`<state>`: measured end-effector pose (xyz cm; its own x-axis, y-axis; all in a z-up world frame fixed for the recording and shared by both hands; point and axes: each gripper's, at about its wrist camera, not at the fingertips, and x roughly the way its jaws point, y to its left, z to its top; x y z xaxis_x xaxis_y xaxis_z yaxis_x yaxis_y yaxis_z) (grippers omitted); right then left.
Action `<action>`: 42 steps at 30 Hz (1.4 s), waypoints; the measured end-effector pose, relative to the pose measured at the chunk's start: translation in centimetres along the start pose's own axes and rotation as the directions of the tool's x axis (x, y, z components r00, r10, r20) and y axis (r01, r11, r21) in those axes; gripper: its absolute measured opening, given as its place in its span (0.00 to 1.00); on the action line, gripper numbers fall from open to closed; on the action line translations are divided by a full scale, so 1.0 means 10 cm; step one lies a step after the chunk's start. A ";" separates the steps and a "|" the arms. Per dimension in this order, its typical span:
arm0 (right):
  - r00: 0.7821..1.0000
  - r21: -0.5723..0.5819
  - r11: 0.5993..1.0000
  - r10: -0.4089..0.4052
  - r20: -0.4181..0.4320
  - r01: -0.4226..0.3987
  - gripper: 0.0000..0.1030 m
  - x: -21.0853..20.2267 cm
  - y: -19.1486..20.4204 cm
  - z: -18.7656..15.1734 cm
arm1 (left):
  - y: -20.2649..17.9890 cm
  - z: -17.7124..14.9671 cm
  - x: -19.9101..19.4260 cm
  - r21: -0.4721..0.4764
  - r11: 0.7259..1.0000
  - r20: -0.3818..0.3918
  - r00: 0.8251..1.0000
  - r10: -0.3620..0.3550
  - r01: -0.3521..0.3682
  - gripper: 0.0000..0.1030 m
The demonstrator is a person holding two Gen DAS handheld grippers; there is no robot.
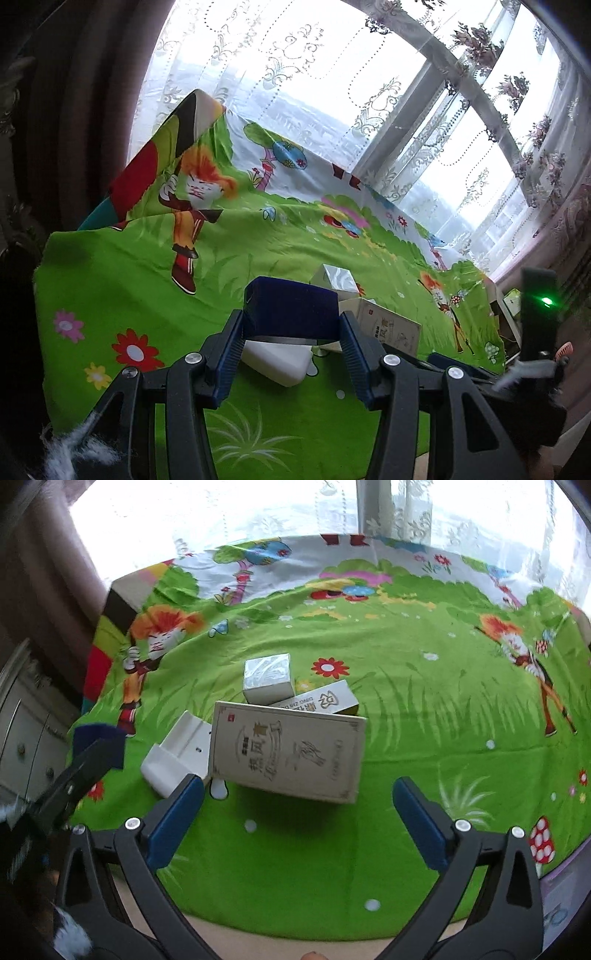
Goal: Organize rigid objects
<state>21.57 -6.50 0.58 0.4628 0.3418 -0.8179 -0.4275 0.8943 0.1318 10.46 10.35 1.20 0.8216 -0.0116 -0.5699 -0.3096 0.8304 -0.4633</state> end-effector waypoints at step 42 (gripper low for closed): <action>0.997 0.062 0.998 -0.017 0.069 0.013 0.97 -0.58 -0.62 -0.47 | -0.67 -0.38 -0.15 0.148 0.985 -0.075 0.994 -0.077 0.087 0.51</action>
<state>17.85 -15.41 1.87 0.5227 0.3457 -0.7793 -0.3726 0.9148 0.1558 9.48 2.68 2.53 0.8048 -0.1170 -0.5820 -0.1626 0.8994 -0.4057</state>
